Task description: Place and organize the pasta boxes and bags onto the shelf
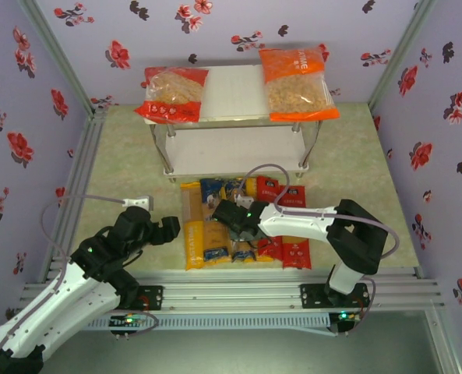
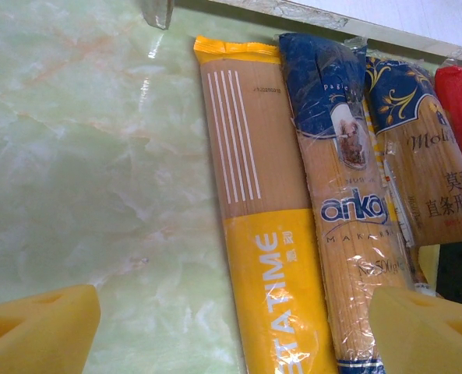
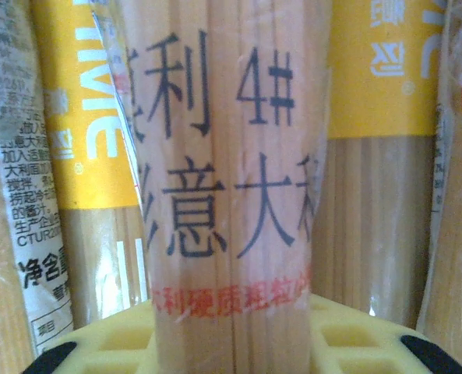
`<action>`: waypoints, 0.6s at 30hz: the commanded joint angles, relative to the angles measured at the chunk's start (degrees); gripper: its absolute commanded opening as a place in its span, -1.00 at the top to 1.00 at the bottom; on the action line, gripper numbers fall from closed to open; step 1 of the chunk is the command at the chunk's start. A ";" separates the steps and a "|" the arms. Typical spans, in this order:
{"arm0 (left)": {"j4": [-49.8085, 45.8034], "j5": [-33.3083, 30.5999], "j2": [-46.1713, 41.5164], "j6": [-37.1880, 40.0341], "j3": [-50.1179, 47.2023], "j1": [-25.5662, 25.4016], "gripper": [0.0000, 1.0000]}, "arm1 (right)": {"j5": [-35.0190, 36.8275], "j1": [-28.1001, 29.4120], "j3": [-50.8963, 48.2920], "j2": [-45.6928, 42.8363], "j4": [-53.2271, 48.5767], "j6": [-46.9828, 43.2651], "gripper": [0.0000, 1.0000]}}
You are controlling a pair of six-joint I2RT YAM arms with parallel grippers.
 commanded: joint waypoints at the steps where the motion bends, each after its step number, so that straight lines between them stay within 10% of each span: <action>1: 0.87 -1.23 0.66 0.58 1.52 0.40 -0.79 | -1.11 0.00 0.24 -2.98 -5.49 -0.94 0.59; 6: 0.89 -1.15 3.85 2.33 4.64 0.41 -0.77 | 0.30 0.02 1.31 -9.75 -8.50 -2.42 0.98; 18: 1.12 -3.18 9.13 6.89 12.84 0.58 -0.78 | 0.69 5.71 7.18 -26.80 -19.74 -10.41 1.00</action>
